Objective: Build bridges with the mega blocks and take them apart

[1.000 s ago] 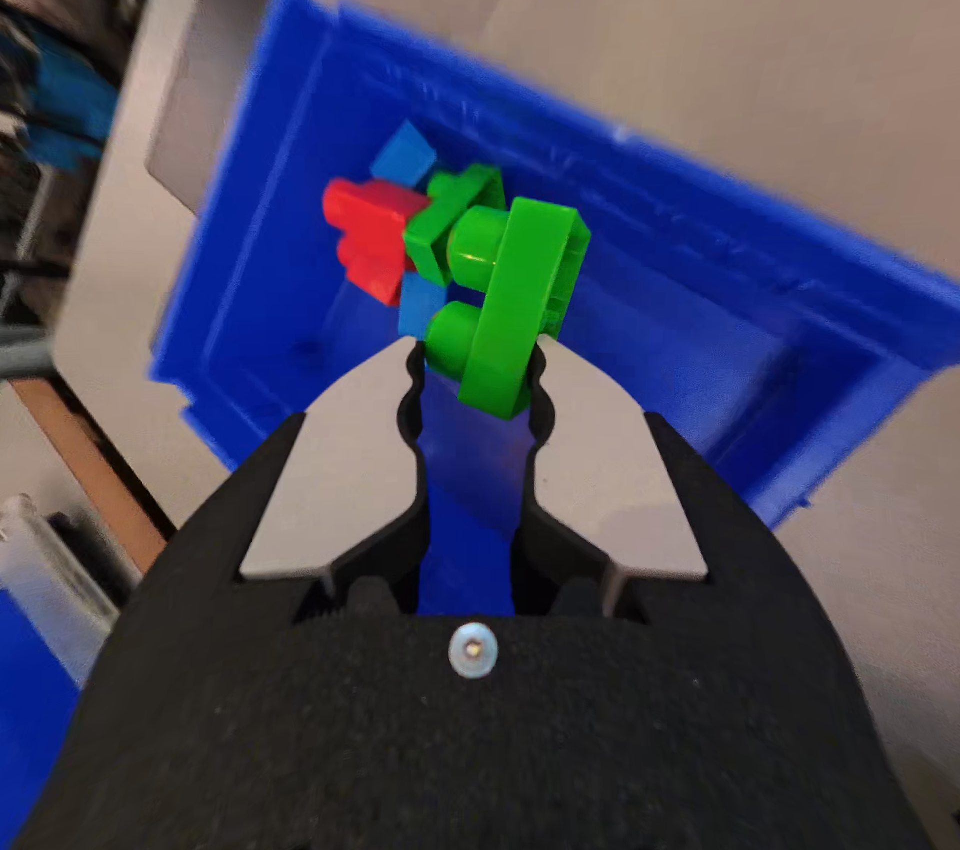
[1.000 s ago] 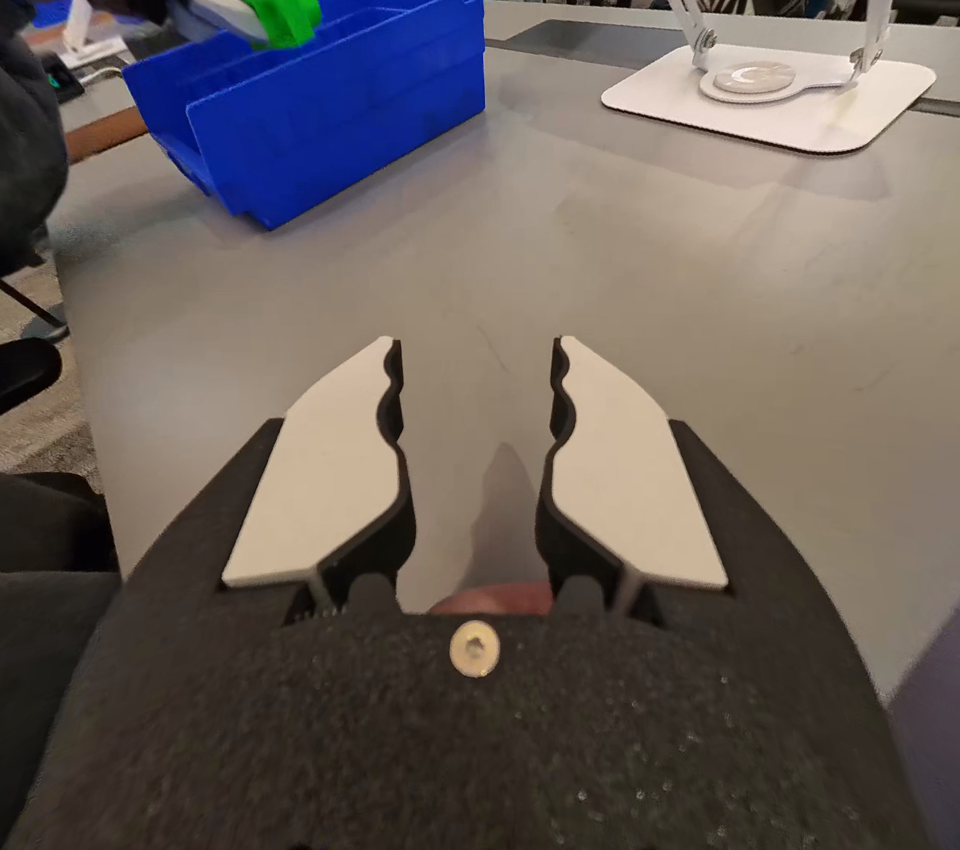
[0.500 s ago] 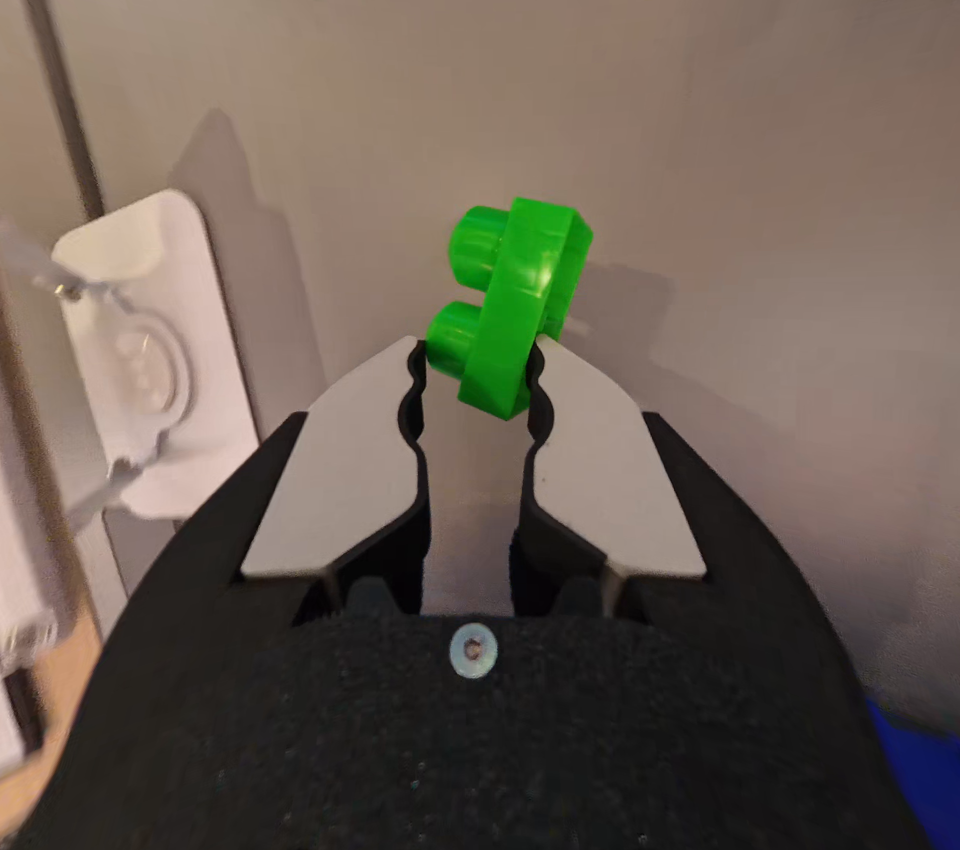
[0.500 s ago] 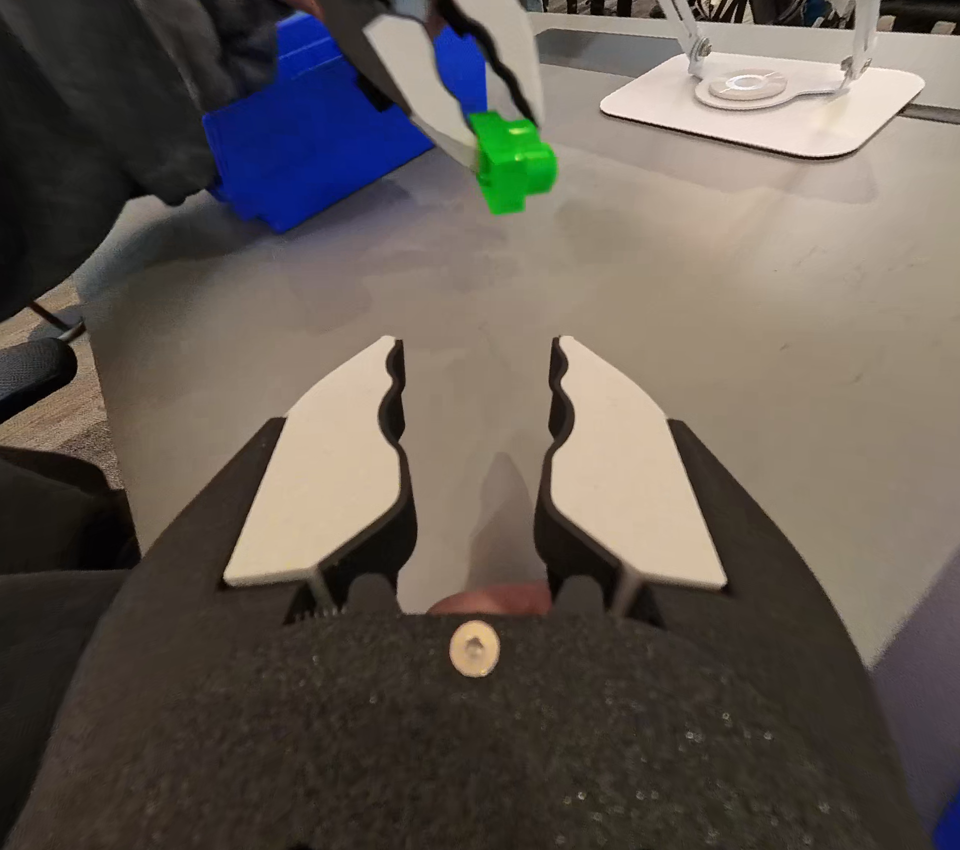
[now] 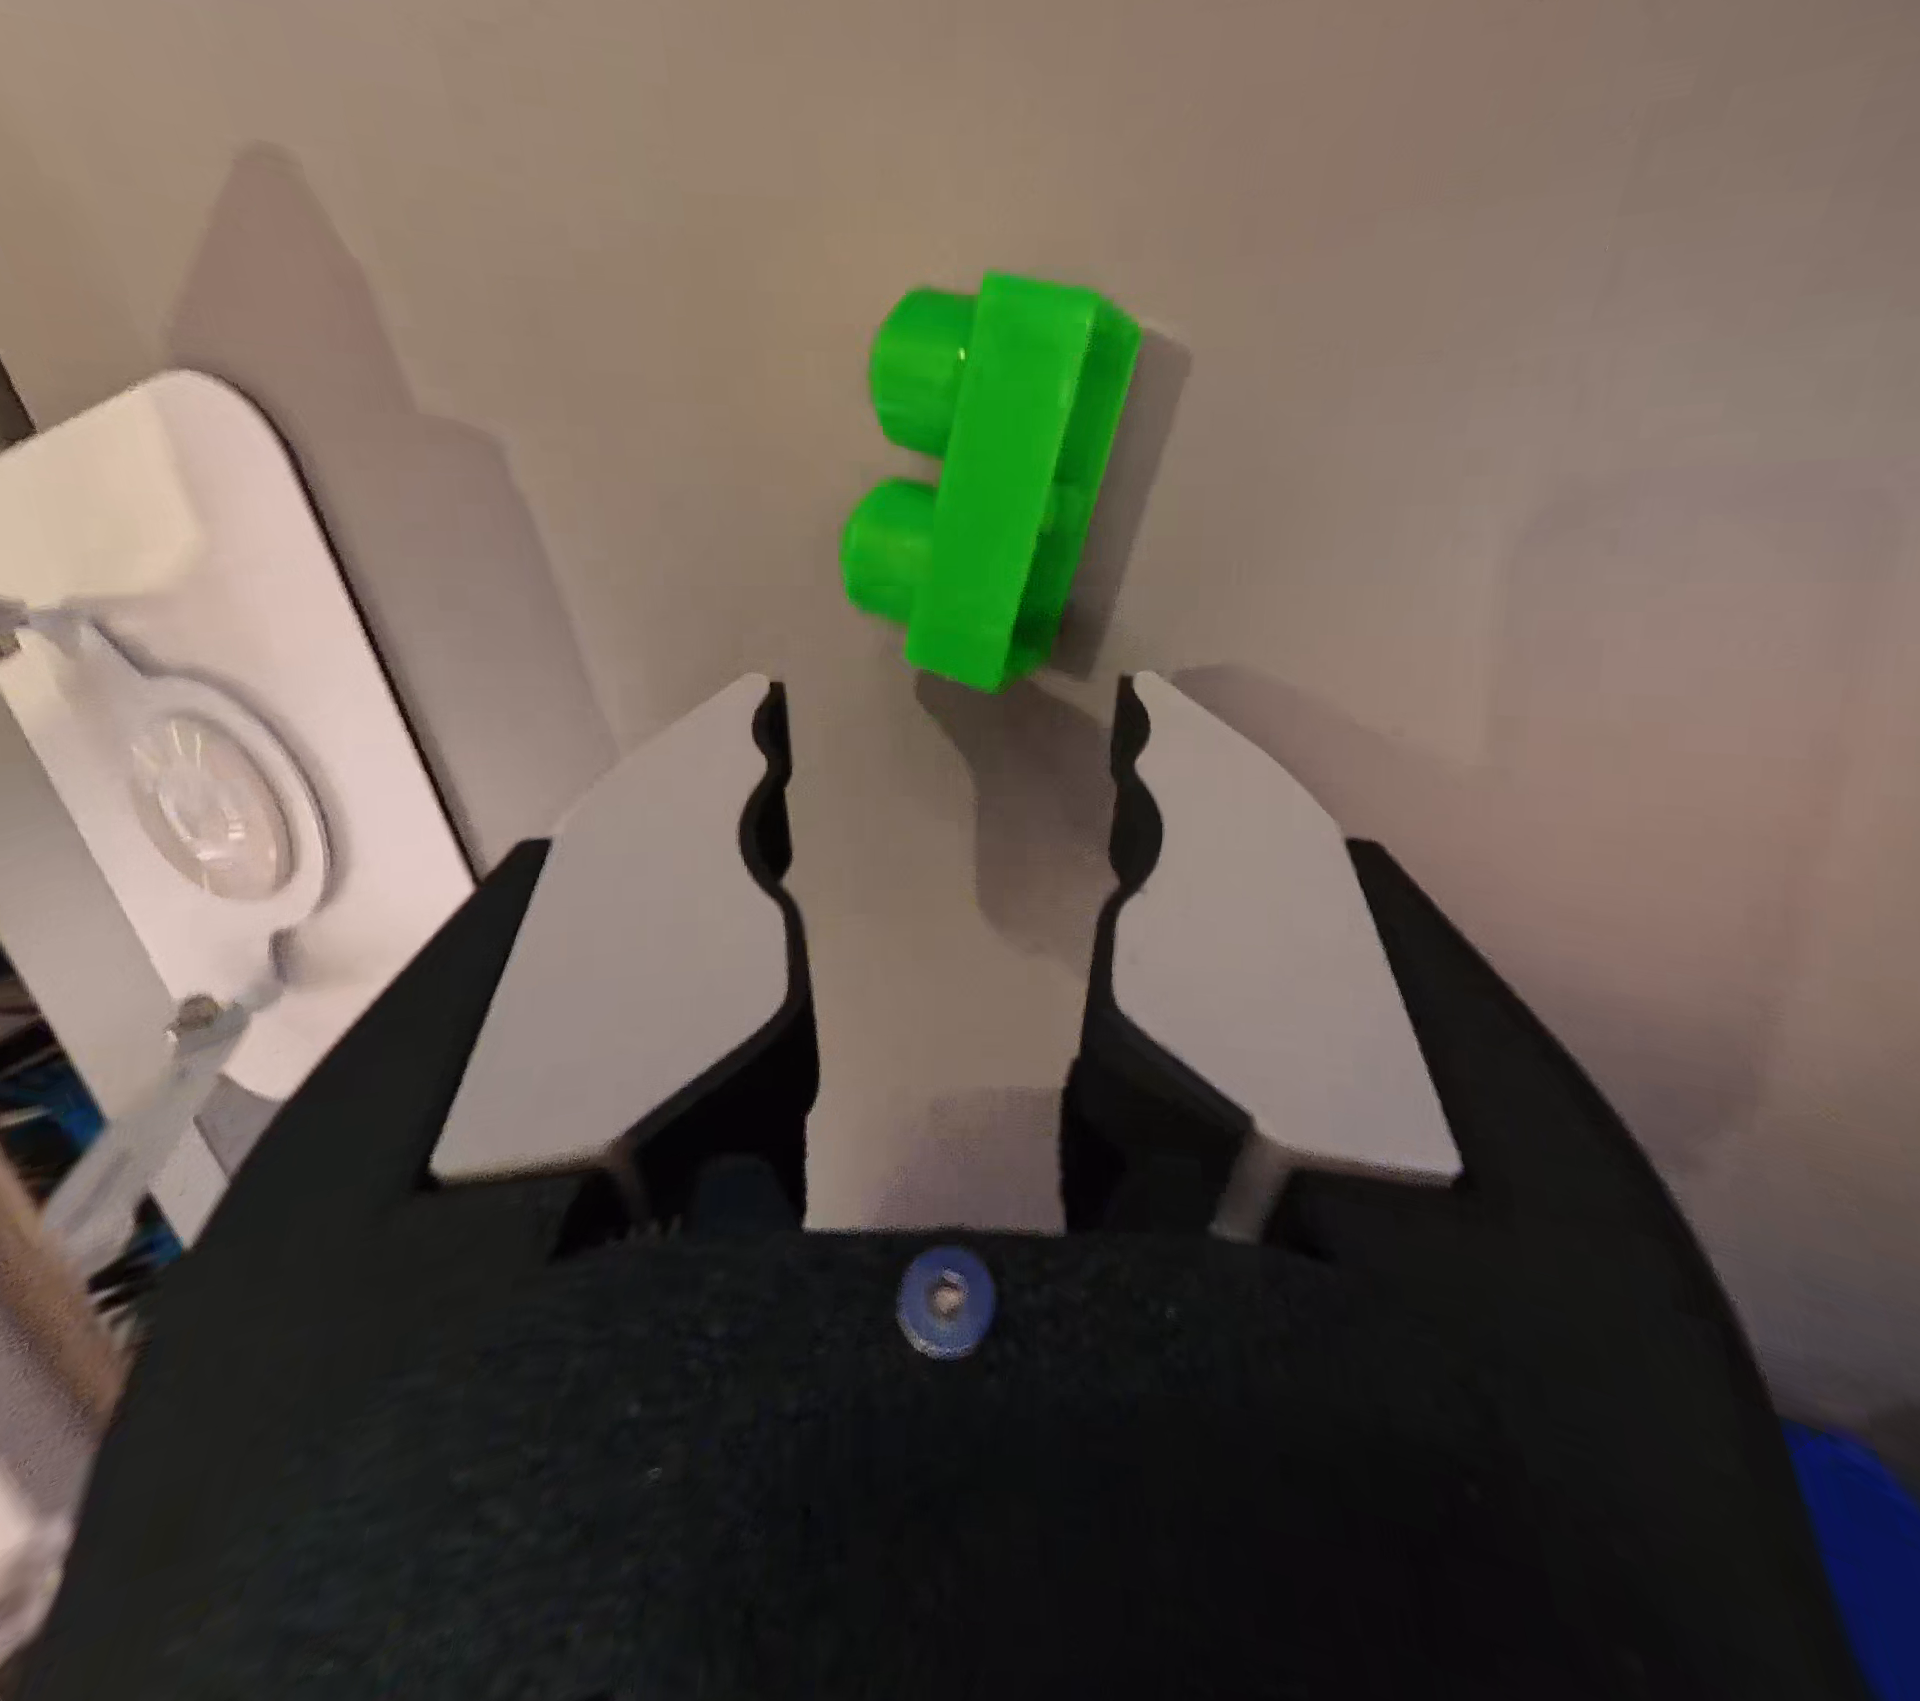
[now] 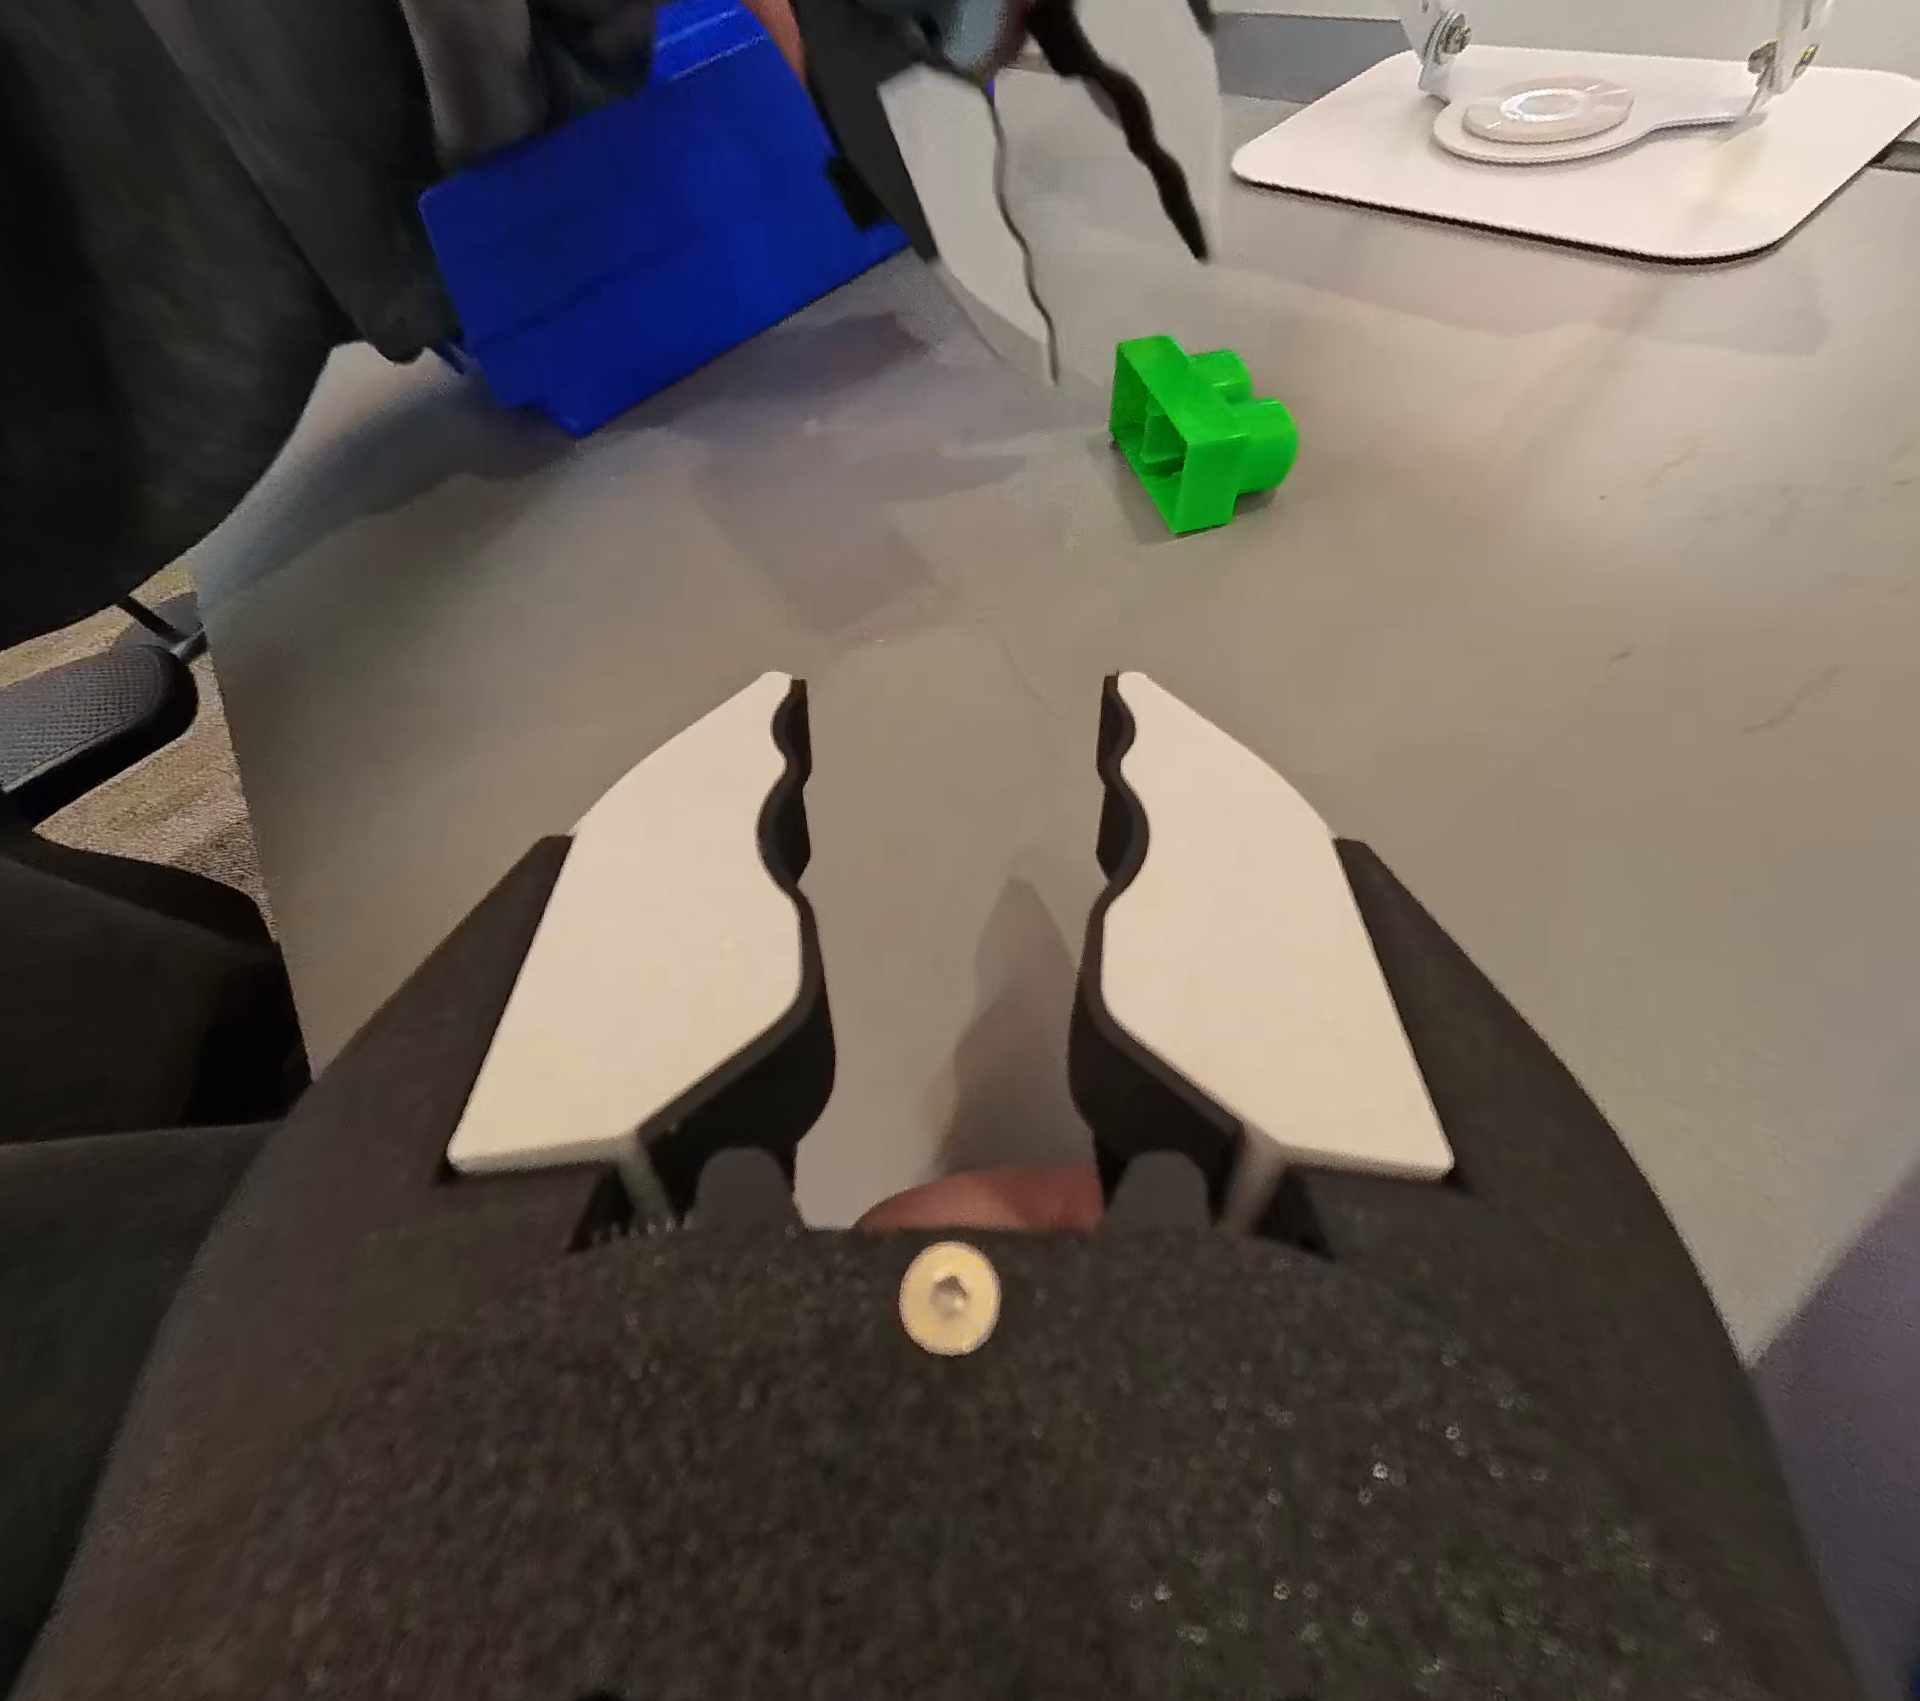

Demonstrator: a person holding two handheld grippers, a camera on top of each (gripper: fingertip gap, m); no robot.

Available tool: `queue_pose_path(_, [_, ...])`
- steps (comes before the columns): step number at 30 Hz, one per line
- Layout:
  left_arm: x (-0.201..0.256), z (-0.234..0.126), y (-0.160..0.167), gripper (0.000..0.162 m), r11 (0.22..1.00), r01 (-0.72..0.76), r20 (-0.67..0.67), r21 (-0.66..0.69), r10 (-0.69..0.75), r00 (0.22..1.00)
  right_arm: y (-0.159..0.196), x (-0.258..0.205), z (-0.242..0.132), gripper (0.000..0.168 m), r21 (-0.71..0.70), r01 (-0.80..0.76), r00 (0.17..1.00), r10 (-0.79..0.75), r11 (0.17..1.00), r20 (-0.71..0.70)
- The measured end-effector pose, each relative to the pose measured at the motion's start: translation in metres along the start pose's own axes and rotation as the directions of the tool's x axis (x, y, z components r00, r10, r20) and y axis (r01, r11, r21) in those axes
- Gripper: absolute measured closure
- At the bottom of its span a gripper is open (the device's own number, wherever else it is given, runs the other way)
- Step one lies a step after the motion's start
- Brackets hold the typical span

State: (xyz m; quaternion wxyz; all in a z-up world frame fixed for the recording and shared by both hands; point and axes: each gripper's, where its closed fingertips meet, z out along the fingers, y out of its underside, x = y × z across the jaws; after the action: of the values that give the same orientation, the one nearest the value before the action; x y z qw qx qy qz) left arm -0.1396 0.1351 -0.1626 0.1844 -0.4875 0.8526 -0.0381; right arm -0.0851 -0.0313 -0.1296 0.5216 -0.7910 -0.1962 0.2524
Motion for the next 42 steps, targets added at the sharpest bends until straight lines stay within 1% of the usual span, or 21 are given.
queue_pose_path(3, [-0.002, -0.057, 0.011, 0.101, 0.986, 0.135, 0.013, 0.094, -0.136, 0.991, 0.0, 0.0, 0.0, 0.115, -0.001, -0.005, 1.0, 0.005, 1.0, 0.005])
queue_pose_path(5, [-0.008, -0.103, 0.027, 0.099, 0.946, 0.266, 0.057, 0.187, -0.28, 0.958, 0.0, 0.0, -0.001, 0.115, -0.001, -0.007, 1.0, 0.007, 1.0, 0.005])
queue_pose_path(8, [-0.014, -0.165, 0.077, 0.097, 0.82, 0.473, 0.121, 0.322, -0.531, 0.839, 0.001, 0.0, 0.0, 0.116, -0.005, -0.012, 1.0, 0.012, 1.0, 0.009])
queue_pose_path(10, [-0.008, -0.184, 0.126, 0.098, 0.751, 0.566, 0.175, 0.342, -0.642, 0.746, 0.001, -0.001, 0.001, 0.116, -0.006, -0.02, 1.0, 0.02, 1.0, 0.016])
queue_pose_path(11, [-0.002, -0.184, 0.153, 0.099, 0.734, 0.6, 0.205, 0.318, -0.671, 0.713, 0.001, -0.001, 0.001, 0.116, -0.004, -0.026, 0.999, 0.026, 1.0, 0.021])
queue_pose_path(13, [0.014, -0.171, 0.203, 0.099, 0.712, 0.665, 0.257, 0.225, -0.701, 0.665, 0.0, -0.002, 0.003, 0.117, -0.002, -0.038, 0.999, 0.038, 0.999, 0.033])
queue_pose_path(16, [0.037, -0.134, 0.256, 0.098, 0.67, 0.741, 0.265, 0.045, -0.723, 0.638, 0.0, -0.004, 0.008, 0.117, -0.011, -0.04, 0.998, 0.04, 0.999, 0.047])
queue_pose_path(18, [0.045, -0.113, 0.273, 0.097, 0.651, 0.758, 0.257, -0.036, -0.727, 0.637, 0.0, -0.007, 0.011, 0.117, -0.02, -0.022, 0.999, 0.023, 1.0, 0.045])
queue_pose_path(22, [0.049, -0.088, 0.287, 0.099, 0.641, 0.749, 0.252, -0.166, -0.707, 0.661, 0.002, -0.009, 0.014, 0.117, -0.046, 0.028, 0.999, -0.027, 0.999, 0.028])
queue_pose_path(23, [0.048, -0.085, 0.289, 0.099, 0.647, 0.738, 0.261, -0.191, -0.692, 0.673, 0.003, -0.01, 0.015, 0.117, -0.05, 0.033, 0.999, -0.031, 0.998, 0.028])
queue_pose_path(25, [0.05, -0.078, 0.281, 0.107, 0.666, 0.72, 0.229, -0.194, -0.683, 0.693, 0.003, -0.011, 0.015, 0.117, -0.052, 0.032, 0.999, -0.03, 0.998, 0.032])
queue_pose_path(26, [0.051, -0.075, 0.276, 0.112, 0.672, 0.715, 0.209, -0.191, -0.684, 0.699, 0.003, -0.011, 0.015, 0.118, -0.05, 0.028, 0.999, -0.026, 0.998, 0.035])
queue_pose_path(27, [0.052, -0.074, 0.276, 0.123, 0.678, 0.705, 0.211, -0.206, -0.673, 0.709, 0.003, -0.011, 0.015, 0.118, -0.048, 0.022, 0.999, -0.02, 0.999, 0.039])
queue_pose_path(28, [0.056, -0.075, 0.276, 0.126, 0.684, 0.691, 0.207, -0.232, -0.659, 0.723, 0.003, -0.011, 0.015, 0.118, -0.045, 0.016, 0.999, -0.014, 0.999, 0.042])
queue_pose_path(30, [0.063, -0.085, 0.276, 0.126, 0.695, 0.664, 0.207, -0.277, -0.632, 0.747, 0.002, -0.011, 0.013, 0.119, -0.04, 0.008, 0.999, -0.006, 0.999, 0.046])
queue_pose_path(32, [0.065, -0.103, 0.272, 0.126, 0.718, 0.642, 0.228, -0.27, -0.6, 0.767, 0.002, -0.011, 0.012, 0.119, -0.036, 0.005, 0.999, -0.004, 0.999, 0.047])
queue_pose_path(34, [0.066, -0.128, 0.255, 0.126, 0.755, 0.61, 0.232, -0.24, -0.566, 0.791, 0.002, -0.011, 0.012, 0.12, -0.034, 0.001, 0.999, 0.001, 0.999, 0.053])
queue_pose_path(36, [0.062, -0.154, 0.222, 0.126, 0.835, 0.522, 0.248, -0.173, -0.476, 0.844, 0.002, -0.011, 0.012, 0.12, -0.034, -0.005, 0.998, 0.007, 0.999, 0.055])
queue_pose_path(38, [0.059, -0.173, 0.174, 0.126, 0.92, 0.381, 0.25, -0.089, -0.35, 0.903, 0.001, -0.011, 0.012, 0.12, -0.031, -0.009, 0.998, 0.011, 0.999, 0.058])
queue_pose_path(40, [0.063, -0.179, 0.121, 0.126, 0.977, 0.209, 0.229, -0.036, -0.196, 0.954, 0.001, -0.01, 0.012, 0.12, -0.028, -0.014, 0.998, 0.016, 1.0, 0.061])
queue_pose_path(42, [0.072, -0.172, 0.075, 0.126, 0.999, 0.039, 0.181, -0.037, -0.032, 0.983, 0.001, -0.01, 0.011, 0.12, -0.026, -0.022, 0.998, 0.024, 0.999, 0.063])
